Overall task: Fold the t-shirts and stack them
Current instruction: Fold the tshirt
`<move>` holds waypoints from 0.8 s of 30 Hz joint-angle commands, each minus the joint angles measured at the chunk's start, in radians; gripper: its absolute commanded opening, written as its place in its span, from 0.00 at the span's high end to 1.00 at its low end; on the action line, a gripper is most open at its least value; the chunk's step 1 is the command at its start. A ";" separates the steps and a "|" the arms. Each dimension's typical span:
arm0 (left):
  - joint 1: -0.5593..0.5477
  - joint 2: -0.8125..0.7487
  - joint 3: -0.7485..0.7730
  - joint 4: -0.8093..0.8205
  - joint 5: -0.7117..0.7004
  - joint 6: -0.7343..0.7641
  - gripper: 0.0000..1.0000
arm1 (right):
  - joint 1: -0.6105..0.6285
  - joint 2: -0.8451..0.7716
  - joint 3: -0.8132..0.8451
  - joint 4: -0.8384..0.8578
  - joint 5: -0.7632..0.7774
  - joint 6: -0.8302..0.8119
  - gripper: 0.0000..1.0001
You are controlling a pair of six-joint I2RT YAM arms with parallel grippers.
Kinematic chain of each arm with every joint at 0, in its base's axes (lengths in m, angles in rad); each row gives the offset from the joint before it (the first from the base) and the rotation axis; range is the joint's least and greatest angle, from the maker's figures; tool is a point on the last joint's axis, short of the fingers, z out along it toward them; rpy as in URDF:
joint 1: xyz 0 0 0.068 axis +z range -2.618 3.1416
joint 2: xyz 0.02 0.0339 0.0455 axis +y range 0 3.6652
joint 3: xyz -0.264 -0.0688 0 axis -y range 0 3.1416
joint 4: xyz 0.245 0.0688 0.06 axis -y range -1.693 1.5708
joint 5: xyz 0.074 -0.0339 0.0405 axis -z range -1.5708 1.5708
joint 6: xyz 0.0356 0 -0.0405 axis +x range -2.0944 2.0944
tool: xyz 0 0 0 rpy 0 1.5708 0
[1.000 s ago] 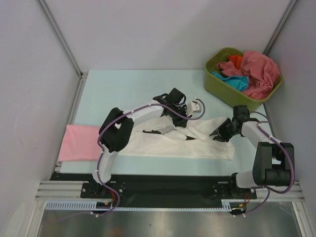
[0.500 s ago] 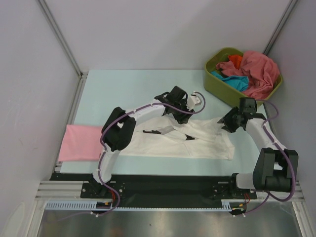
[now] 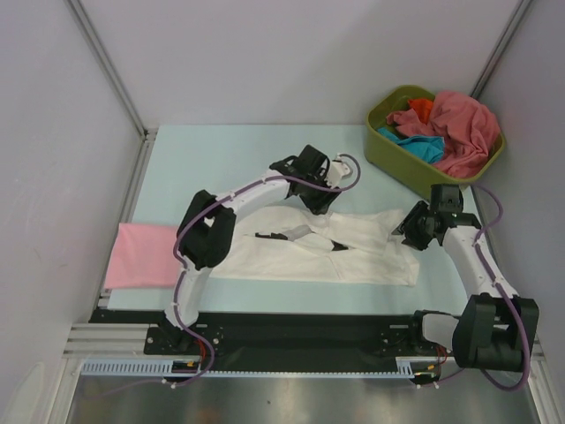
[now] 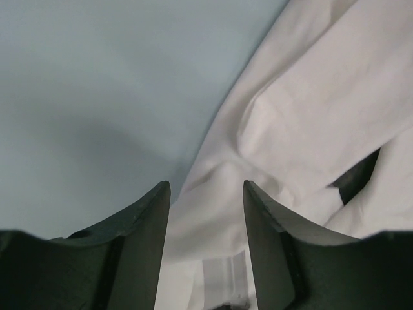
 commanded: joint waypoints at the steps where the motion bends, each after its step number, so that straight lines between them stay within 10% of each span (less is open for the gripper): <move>1: 0.072 -0.155 0.024 -0.130 0.002 0.019 0.45 | 0.011 0.047 -0.009 0.019 -0.032 -0.021 0.53; 13: 0.334 -0.717 -0.796 -0.158 -0.247 0.383 0.43 | 0.109 0.136 -0.092 0.068 -0.057 0.067 0.53; 24: 0.479 -0.763 -1.026 0.067 -0.380 0.553 0.42 | 0.128 0.215 -0.111 0.159 -0.066 0.110 0.55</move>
